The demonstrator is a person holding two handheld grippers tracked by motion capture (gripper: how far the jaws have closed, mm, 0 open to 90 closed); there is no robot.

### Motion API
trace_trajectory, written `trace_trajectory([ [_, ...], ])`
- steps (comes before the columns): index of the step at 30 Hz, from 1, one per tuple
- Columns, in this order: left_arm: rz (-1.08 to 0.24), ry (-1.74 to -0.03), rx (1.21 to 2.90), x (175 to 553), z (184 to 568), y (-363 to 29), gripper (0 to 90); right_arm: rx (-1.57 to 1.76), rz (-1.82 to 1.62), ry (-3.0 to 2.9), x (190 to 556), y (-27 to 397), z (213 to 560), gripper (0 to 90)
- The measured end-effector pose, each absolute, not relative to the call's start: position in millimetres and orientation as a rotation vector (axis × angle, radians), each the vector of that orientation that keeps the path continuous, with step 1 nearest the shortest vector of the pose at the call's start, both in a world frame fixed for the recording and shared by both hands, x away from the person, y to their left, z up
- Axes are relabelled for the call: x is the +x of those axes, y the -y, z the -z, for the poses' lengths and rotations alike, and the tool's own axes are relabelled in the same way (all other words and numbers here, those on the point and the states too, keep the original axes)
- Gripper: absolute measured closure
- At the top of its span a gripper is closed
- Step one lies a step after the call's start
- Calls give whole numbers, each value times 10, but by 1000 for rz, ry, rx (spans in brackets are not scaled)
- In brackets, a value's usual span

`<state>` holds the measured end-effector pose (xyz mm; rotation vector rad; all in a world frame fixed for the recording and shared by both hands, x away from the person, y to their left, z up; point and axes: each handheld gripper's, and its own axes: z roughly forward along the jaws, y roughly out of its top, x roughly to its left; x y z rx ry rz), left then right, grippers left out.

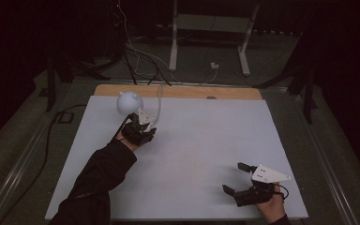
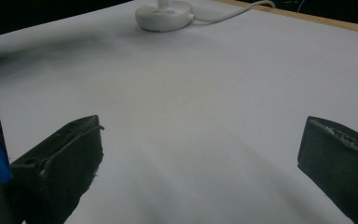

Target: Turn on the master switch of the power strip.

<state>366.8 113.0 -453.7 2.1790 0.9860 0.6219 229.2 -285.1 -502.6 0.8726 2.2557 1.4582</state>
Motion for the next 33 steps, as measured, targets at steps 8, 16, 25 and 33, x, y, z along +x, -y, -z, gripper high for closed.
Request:
trace_trajectory([
  [8,-511,-935,2196,3586,4456,-1137,322,873,-1457,-2254,2291,2847,5023,0],
  [16,-344,-877,2244,3511,4442,-1126,45,872,-1459,-2254,2290,2848,5024,0],
  [25,-235,-808,2202,3427,4374,-1236,1,876,-1456,-2254,2293,2851,5027,0],
  [33,-182,-745,2203,3336,4363,-1368,1,877,-1453,-2257,2291,2844,5028,0],
])
